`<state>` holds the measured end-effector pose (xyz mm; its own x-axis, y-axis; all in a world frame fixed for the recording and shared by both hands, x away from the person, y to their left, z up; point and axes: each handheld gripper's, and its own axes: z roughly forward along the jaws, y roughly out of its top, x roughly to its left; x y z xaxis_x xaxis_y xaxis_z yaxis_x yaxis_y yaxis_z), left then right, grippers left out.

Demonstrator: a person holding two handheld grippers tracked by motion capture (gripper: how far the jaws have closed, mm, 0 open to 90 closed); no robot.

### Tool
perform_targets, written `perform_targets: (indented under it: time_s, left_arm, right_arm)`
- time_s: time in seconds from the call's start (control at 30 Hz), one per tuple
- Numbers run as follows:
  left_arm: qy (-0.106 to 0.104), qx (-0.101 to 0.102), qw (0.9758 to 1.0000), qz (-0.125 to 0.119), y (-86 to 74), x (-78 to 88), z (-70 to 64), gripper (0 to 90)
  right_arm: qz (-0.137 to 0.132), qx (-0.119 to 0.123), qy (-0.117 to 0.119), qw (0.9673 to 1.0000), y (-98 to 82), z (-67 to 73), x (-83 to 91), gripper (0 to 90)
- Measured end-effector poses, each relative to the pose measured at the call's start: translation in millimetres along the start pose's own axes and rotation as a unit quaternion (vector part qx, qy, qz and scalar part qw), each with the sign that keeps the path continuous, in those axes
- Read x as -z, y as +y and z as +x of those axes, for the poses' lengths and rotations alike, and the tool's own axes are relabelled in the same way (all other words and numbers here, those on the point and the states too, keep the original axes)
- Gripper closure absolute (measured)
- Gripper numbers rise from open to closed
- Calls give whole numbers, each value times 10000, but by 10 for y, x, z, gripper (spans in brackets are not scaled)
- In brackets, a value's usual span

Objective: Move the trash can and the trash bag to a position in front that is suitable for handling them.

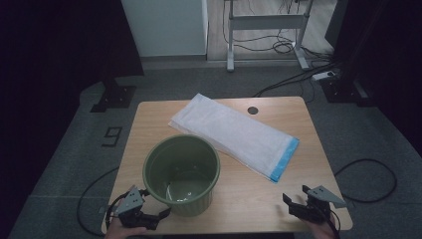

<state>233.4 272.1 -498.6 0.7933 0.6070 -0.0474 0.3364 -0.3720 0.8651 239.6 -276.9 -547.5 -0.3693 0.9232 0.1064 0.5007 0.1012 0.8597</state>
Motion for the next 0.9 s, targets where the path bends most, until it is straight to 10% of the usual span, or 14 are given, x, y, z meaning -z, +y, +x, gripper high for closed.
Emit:
perform_targets:
  time_s: [0.9]
  left_arm:
    - [-366,13,9992,175,460,-717,-71,126]
  right_arm:
    - [17,256,140,9996,40,70,-75,157]
